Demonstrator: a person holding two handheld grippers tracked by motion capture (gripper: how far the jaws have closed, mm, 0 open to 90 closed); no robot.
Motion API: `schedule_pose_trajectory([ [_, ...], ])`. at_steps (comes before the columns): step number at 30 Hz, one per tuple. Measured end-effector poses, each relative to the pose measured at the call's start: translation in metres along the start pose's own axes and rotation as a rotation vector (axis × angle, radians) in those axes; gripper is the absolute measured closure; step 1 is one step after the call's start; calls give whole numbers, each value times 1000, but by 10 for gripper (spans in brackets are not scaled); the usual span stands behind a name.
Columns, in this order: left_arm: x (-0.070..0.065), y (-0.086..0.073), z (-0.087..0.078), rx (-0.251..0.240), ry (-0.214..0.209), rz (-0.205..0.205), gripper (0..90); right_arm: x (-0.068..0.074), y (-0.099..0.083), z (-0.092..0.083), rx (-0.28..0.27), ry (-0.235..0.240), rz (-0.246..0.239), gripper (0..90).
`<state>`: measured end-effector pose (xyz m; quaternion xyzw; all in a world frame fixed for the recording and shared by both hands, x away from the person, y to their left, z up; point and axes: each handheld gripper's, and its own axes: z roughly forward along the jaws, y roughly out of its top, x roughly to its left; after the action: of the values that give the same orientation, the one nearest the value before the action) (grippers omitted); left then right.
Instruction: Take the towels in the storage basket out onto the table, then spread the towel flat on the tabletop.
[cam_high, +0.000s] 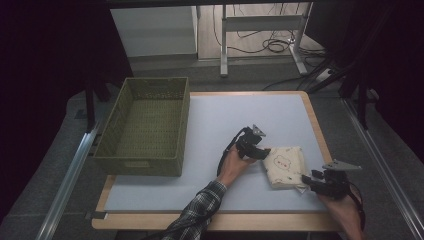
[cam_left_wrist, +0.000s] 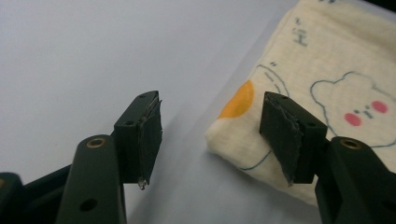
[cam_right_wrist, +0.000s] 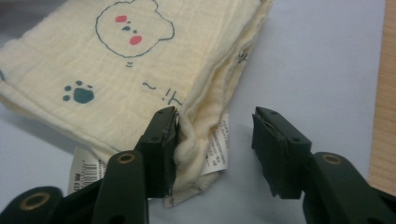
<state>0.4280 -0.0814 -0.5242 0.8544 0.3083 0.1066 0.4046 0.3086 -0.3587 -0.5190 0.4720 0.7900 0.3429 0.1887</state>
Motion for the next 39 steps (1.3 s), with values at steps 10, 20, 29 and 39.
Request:
schedule_pose_trajectory([
  [10,2,-6,5,33,-50,-17,520,3,6,1,52,76,46,798],
  [20,-3,1,1,61,-90,16,846,-2,8,1,59,133,69,835],
  [29,1,9,-20,6,-47,36,842,12,21,-8,6,157,24,834],
  [39,13,9,-42,-1,-16,34,838,28,38,-6,-25,198,-17,834],
])
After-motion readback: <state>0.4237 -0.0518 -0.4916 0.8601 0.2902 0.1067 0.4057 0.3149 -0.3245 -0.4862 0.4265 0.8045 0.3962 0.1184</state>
